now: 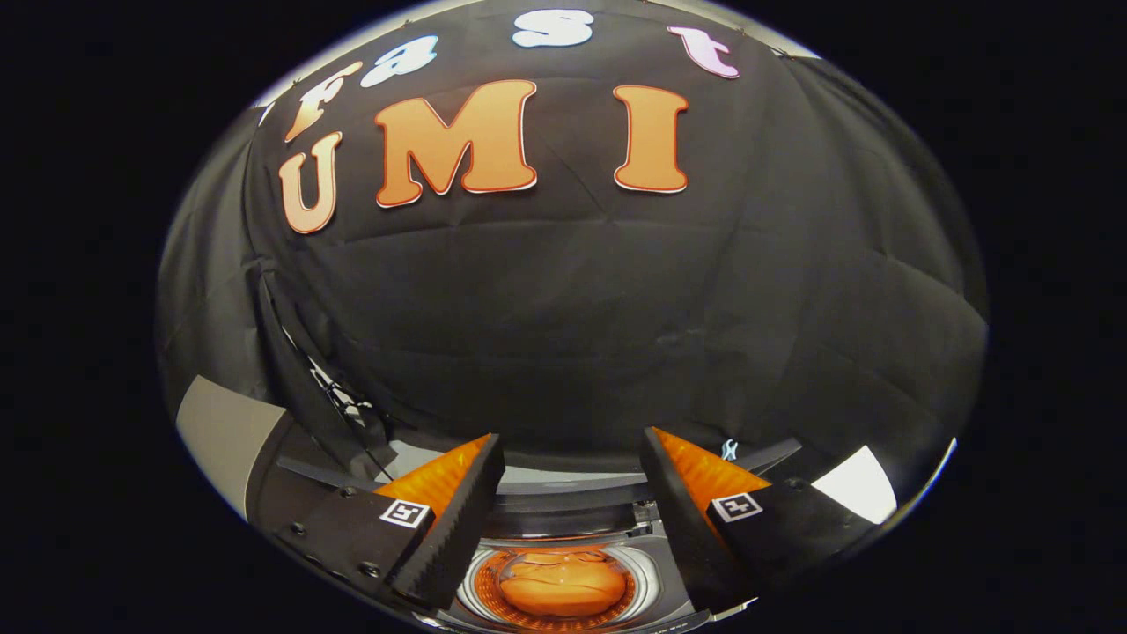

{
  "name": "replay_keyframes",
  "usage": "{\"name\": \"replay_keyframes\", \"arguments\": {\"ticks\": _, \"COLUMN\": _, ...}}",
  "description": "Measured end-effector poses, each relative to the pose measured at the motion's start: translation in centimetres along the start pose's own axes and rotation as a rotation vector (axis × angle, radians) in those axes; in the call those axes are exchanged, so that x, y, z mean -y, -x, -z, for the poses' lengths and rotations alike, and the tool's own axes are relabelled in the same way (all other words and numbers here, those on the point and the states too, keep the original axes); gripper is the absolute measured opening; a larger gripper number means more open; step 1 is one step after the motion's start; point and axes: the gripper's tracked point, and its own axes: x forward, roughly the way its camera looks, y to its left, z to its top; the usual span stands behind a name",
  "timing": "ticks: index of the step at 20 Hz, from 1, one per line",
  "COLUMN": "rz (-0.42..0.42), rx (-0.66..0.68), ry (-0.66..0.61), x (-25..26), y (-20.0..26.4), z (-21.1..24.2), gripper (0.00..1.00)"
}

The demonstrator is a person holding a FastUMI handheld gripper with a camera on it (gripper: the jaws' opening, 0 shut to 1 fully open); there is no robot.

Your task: Put the clothes into the washing machine and then close the washing machine lid.

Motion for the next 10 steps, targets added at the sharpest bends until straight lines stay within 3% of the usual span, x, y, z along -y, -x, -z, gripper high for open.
{"name": "replay_keyframes", "arguments": {"ticks": 10, "rz": 0.047, "rx": -0.009, "ry": 0.006, "x": 0.5, "y": 6.2, "z": 6.0, "gripper": 0.99}}
